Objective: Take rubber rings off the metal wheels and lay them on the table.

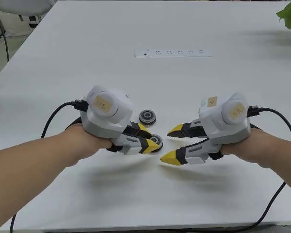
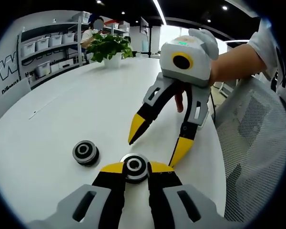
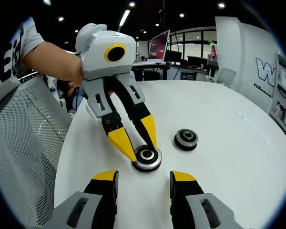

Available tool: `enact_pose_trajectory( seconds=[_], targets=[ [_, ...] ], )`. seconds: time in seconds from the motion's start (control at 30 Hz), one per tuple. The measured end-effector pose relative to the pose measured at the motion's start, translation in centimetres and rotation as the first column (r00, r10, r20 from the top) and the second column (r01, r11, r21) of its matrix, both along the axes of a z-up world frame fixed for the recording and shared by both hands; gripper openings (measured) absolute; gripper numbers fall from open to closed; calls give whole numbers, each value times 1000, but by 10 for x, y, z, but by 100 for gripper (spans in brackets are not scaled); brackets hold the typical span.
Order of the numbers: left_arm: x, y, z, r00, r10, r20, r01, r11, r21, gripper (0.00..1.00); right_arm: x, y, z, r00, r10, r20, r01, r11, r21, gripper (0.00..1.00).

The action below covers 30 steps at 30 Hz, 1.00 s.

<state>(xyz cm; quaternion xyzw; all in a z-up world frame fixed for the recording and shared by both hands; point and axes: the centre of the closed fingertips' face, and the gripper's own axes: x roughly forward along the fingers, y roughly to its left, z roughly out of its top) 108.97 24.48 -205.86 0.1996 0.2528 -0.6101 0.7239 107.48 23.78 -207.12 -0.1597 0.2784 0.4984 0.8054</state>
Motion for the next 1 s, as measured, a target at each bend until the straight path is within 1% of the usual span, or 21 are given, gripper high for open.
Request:
enact_pose_trajectory(
  seconds=[0.03, 0.07, 0.13, 0.27, 0.5, 0.57, 0.77, 1.0],
  targets=[
    [0, 0, 0, 1000, -2, 2, 2, 1000, 2, 12, 0, 0, 0, 1000, 1, 0, -1, 1000, 0, 41],
    [0, 0, 0, 1000, -7, 14, 7, 1000, 7, 12, 0, 0, 0, 1000, 0, -1, 0, 1000, 1, 41],
    [1, 0, 0, 1000, -6, 26, 6, 1000, 10, 11, 0, 1, 0, 1000, 1, 1, -1, 1000, -1, 41],
    [4, 0, 0, 999, -1, 39, 0, 1000, 13, 9, 0, 2, -1, 1000, 4, 1, -4, 1000, -2, 40],
    [2, 0, 0, 999, 4, 44, -5, 1000, 14, 8, 1, 3, -1, 1000, 4, 4, -4, 1000, -3, 39],
    [2, 0, 0, 998, 0, 58, -1, 1000, 19, 8, 2, 4, 0, 1000, 3, 2, -3, 1000, 1, 39],
    [2, -1, 0, 998, 4, 55, -5, 1000, 18, 8, 4, 7, 0, 1000, -6, 0, 6, 1000, 11, 38],
    [2, -1, 1, 998, 11, 55, -12, 1000, 11, 8, 11, 11, 1, 999, -42, -17, 43, 998, 45, 34]
  ],
)
